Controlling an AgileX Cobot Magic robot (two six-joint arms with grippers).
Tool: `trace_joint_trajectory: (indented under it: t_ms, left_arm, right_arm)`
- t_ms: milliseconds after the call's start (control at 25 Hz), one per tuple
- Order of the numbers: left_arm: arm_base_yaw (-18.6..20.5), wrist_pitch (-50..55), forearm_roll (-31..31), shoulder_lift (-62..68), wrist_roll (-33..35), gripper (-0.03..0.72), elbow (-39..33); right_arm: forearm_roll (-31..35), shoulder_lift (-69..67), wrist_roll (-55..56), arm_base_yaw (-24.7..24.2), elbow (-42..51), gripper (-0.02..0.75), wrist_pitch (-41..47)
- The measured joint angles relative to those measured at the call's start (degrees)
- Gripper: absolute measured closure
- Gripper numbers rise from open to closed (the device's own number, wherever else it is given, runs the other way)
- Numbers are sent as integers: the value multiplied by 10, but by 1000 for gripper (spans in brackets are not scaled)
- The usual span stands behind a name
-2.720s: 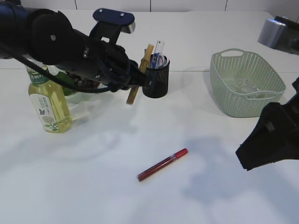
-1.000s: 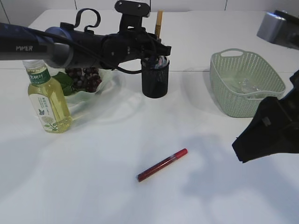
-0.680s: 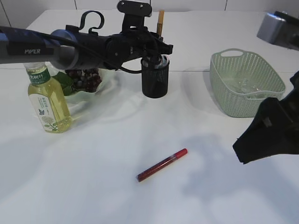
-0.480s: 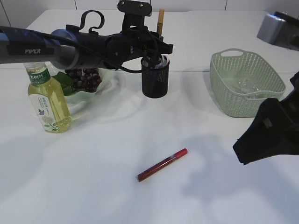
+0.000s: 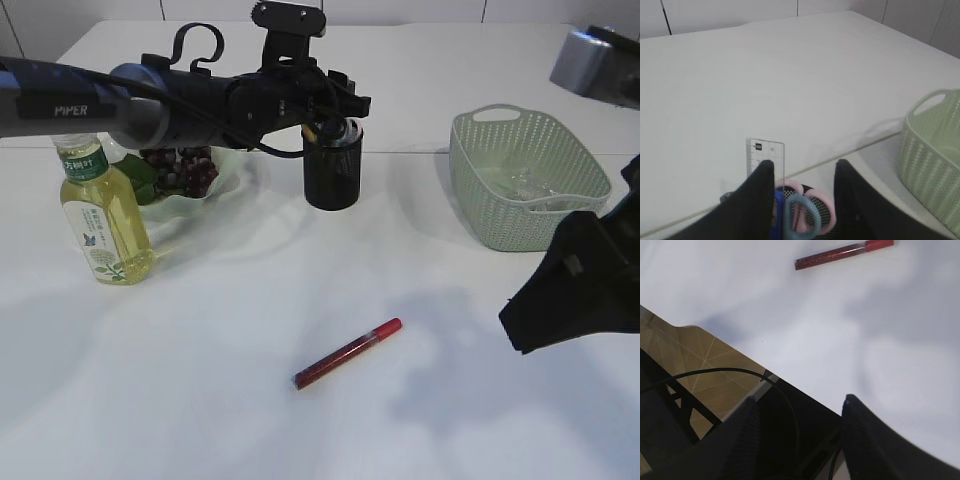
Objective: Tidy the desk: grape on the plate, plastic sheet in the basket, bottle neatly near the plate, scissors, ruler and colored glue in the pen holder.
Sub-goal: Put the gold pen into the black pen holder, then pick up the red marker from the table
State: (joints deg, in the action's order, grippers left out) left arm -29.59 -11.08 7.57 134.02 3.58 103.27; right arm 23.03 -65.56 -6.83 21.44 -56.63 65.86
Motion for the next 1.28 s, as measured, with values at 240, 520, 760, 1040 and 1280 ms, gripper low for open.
trace_joint_trajectory:
  t_ms: [240,520,760,1040,1280]
  left_arm:
    - [0,101,0,-49,0,386,0]
    - [-9,371,-2,-158,0,386,0]
    - [-37,672,-6,-193,0,411,0]
    - [-90,811,-9,-194,0,442,0]
    - [-114,812,-9,-194,0,444,0]
  right_arm:
    - [0,0,0,0,0,320,0]
    - [2,0,0,0,0,320,0]
    - [31,0,16,0,0,320,8]
    - [40,0,82,0,-3,318,36]
    - [-11,0,104,-34,-70,318,50]
